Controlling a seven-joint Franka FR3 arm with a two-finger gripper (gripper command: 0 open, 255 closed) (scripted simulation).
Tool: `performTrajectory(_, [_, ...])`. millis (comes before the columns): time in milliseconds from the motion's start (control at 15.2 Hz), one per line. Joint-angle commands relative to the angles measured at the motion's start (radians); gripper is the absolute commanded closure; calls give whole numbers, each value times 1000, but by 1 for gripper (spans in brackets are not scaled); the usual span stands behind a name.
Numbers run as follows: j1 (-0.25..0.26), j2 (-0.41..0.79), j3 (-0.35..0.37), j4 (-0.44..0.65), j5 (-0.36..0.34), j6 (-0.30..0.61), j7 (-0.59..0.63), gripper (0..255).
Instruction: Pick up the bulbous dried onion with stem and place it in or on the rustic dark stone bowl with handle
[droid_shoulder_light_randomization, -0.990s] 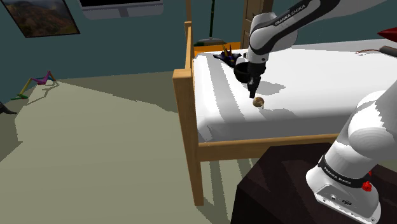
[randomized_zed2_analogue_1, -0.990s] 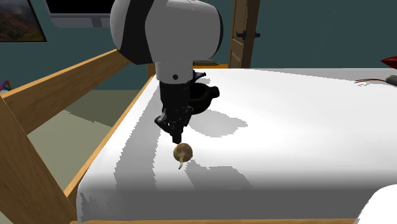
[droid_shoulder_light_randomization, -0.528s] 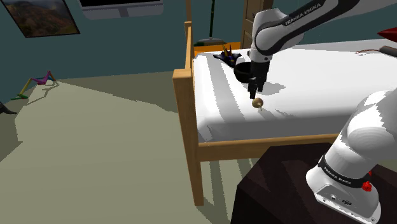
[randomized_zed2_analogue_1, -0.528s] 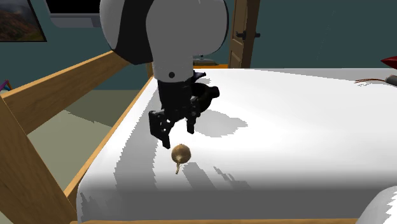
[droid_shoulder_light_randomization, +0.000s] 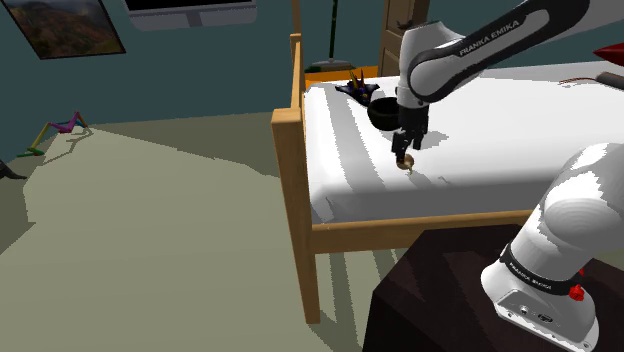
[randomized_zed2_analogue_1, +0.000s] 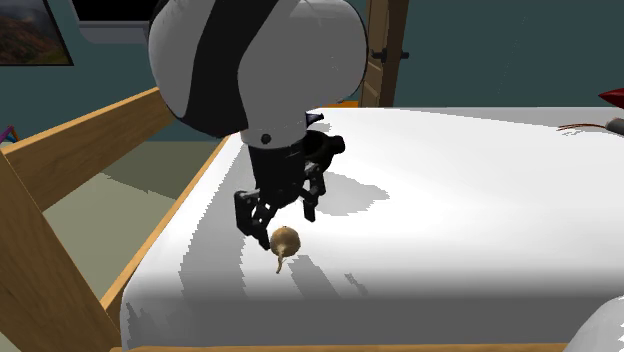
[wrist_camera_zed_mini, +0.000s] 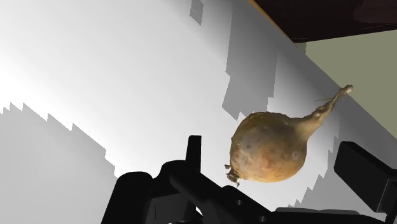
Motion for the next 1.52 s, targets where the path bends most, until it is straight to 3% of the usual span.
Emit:
performTrajectory(0, [-1, 19, -3, -22, -3, 42, 1, 0])
performTrajectory(528, [-1, 19, -3, -22, -3, 42, 1, 0])
performTrajectory(594, [-1, 19, -3, -22, -3, 42, 1, 255])
performTrajectory(1188, [-1, 19, -3, -22, -3, 42, 1, 255])
performTrajectory(1452, [-1, -15, 0, 9, 0, -23, -1, 255])
